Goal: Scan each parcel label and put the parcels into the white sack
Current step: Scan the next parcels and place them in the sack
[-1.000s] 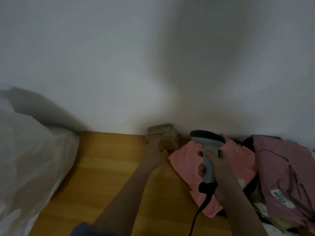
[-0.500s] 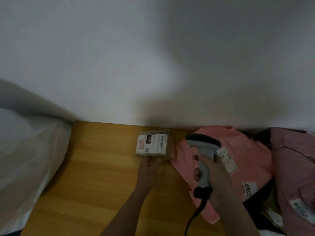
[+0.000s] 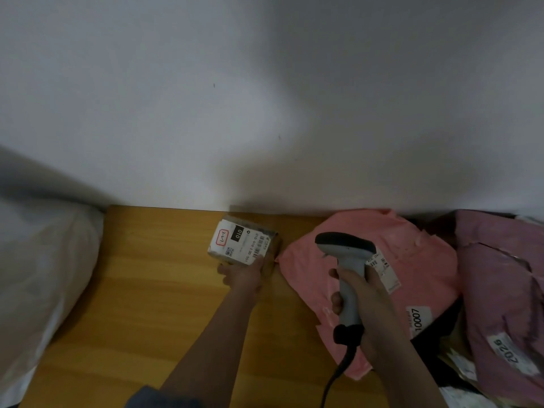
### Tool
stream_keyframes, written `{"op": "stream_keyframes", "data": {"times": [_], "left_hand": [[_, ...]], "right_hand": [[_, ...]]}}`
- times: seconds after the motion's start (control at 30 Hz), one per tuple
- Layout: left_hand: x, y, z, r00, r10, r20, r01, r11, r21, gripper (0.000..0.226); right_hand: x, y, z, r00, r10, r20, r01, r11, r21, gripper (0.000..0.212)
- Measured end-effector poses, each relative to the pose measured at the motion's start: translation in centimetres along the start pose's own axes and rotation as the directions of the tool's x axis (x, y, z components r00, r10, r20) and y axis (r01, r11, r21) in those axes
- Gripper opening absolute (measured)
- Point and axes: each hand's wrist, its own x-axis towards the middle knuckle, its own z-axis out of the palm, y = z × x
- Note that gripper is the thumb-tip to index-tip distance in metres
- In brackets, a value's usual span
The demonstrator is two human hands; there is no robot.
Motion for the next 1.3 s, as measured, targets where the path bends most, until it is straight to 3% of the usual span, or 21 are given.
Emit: {"op": "stream_keyframes", "data": {"times": [0.07, 0.2, 0.27, 0.3, 0.37, 0.43, 0.47, 0.53, 0.63, 0.77, 1.0, 1.1, 1.13, 1.17, 1.2, 1.27, 1.3], "left_hand": [[0.2, 0.0, -0.6, 0.983, 0.152, -0.103, -0.132, 0.975, 0.177, 0.104], [0.2, 0.8, -1.4, 0.976, 0.163, -0.142, -0.122, 0.958, 0.260, 0.113], [0.4, 1.6, -1.5, 0.926, 0.371, -0.074, -0.301, 0.843, 0.446, 0.112], [0.7, 2.2, -1.5, 0.880, 0.474, 0.031, -0.405, 0.714, 0.572, 0.108], [1.2, 3.3, -1.9, 0.768, 0.549, 0.329, -0.543, 0.286, 0.790, 0.103], [2.1, 3.9, -2.7, 0.649, 0.529, 0.547, -0.536, -0.193, 0.822, 0.104], [2.5, 3.9, -3.3, 0.609, 0.515, 0.603, -0.494, -0.349, 0.796, 0.103], [2.9, 4.1, -4.2, 0.607, 0.482, 0.632, -0.431, -0.469, 0.771, 0.101], [3.0, 4.3, -5.7, 0.700, 0.429, 0.571, -0.334, -0.509, 0.793, 0.101], [3.6, 3.4, -8.1, 0.766, 0.370, 0.527, -0.334, -0.471, 0.817, 0.101], [2.3, 2.1, -11.0, 0.722, 0.392, 0.570, -0.468, -0.330, 0.820, 0.070], [1.7, 0.4, -12.4, 0.723, 0.380, 0.577, -0.469, -0.345, 0.813, 0.086], [1.6, -0.4, -13.0, 0.741, 0.368, 0.562, -0.478, -0.299, 0.826, 0.092], [1.6, -1.1, -13.7, 0.767, 0.362, 0.530, -0.500, -0.182, 0.847, 0.093], [1.5, -1.6, -14.5, 0.810, 0.344, 0.475, -0.515, 0.028, 0.857, 0.091], [0.6, -2.1, -16.1, 0.907, 0.247, 0.340, -0.420, 0.560, 0.714, 0.082], [-0.1, -2.1, -16.8, 0.943, 0.174, 0.284, -0.310, 0.771, 0.556, 0.077]], "right_hand": [[0.0, 0.0, 0.0, 1.000, 0.009, 0.003, -0.009, 1.000, 0.005, 0.018], [0.0, 0.3, 0.4, 0.999, 0.016, 0.028, -0.016, 1.000, 0.018, 0.018], [-0.1, 0.4, 0.5, 0.999, 0.008, 0.051, -0.008, 1.000, 0.001, 0.020], [-0.2, 0.4, 0.5, 0.998, 0.006, 0.060, -0.005, 1.000, -0.009, 0.021], [-0.2, 0.4, 0.5, 0.998, 0.002, 0.069, 0.000, 1.000, -0.026, 0.019], [0.0, 0.5, 0.4, 0.998, 0.005, 0.070, -0.002, 0.999, -0.036, 0.018], [0.0, 0.5, 0.4, 0.997, 0.005, 0.073, -0.002, 0.999, -0.039, 0.018], [0.1, 0.5, 0.5, 0.997, 0.002, 0.082, 0.002, 0.999, -0.042, 0.017], [0.2, 0.7, 0.8, 0.996, 0.004, 0.086, 0.000, 0.999, -0.048, 0.016], [-0.2, 1.1, 1.4, 0.997, 0.008, 0.079, -0.004, 0.999, -0.047, 0.019], [-2.1, 1.7, 3.0, 0.994, -0.003, 0.109, 0.015, 0.994, -0.111, 0.018], [-3.3, 2.2, 3.7, 0.993, -0.025, 0.118, 0.040, 0.992, -0.124, 0.016], [-3.8, 2.3, 3.9, 0.993, -0.020, 0.117, 0.037, 0.989, -0.143, 0.018], [-4.1, 2.5, 4.1, 0.994, -0.013, 0.112, 0.031, 0.986, -0.163, 0.021], [-4.4, 2.7, 4.3, 0.994, -0.010, 0.111, 0.030, 0.984, -0.178, 0.025], [-5.4, 3.0, 4.7, 0.992, -0.021, 0.124, 0.046, 0.977, -0.207, 0.027], [-6.0, 3.0, 4.8, 0.989, -0.034, 0.141, 0.066, 0.973, -0.223, 0.026]]}}
